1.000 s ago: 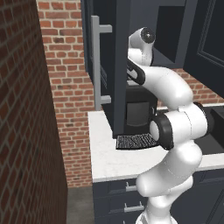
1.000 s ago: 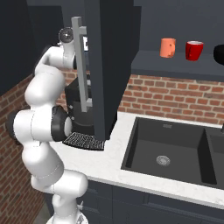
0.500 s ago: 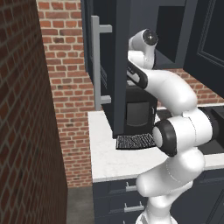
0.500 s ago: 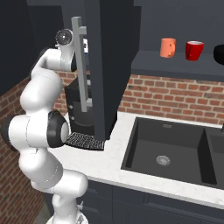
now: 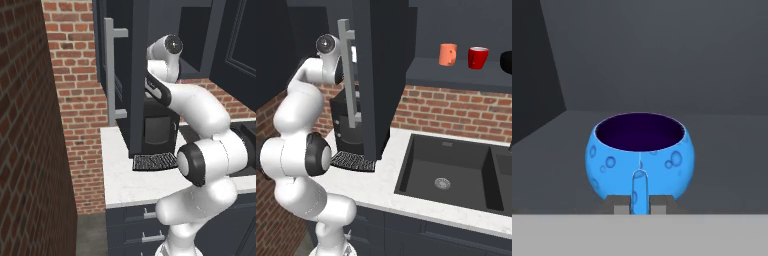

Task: Gather all objects into one cabinet and sort the glasses and bowls to opposite sides.

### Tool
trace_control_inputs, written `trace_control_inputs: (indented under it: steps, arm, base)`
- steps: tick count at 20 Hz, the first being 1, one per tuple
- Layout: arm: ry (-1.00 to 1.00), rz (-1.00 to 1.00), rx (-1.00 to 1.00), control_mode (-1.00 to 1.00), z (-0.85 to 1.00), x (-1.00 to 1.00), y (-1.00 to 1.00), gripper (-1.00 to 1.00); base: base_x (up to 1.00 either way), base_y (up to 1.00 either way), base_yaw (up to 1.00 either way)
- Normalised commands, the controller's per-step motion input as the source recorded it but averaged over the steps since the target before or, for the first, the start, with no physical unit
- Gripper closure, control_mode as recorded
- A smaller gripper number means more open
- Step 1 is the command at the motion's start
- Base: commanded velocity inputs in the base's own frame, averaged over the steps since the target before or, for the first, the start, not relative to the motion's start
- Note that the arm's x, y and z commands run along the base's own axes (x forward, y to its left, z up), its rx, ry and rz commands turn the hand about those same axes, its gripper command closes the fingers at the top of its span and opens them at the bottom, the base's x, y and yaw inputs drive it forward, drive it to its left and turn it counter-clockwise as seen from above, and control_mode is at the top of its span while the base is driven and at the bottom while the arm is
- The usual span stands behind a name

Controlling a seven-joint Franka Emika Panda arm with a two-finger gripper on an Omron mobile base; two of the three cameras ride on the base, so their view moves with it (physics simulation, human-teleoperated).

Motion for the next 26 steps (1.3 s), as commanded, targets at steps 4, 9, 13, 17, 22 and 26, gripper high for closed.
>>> trace_control_inputs:
  steps: [4,9,13,17,22,26]
  arm:
    - [0.00,-0.01,0.00,-1.00,0.01,-0.29,0.00,1.00]
    - [0.02,-0.01,0.00,-1.00,0.12,-0.36,0.00,1.00]
    - [0.05,-0.05,0.00,-1.00,0.26,-0.34,-0.01,1.00]
    - [0.03,-0.04,0.00,-1.00,0.24,-0.43,-0.13,1.00]
    - [0.00,-0.01,0.00,-1.00,0.05,-0.65,-0.32,1.00]
    - [0.00,0.00,0.00,-1.00,0.00,-0.68,-0.37,1.00]
  base:
    - [0.00,0.00,0.00]
    - [0.00,0.00,0.00]
    - [0.00,0.00,0.00]
    - [0.00,0.00,0.00]
    - [0.00,0.00,0.00]
    - [0.00,0.00,0.00]
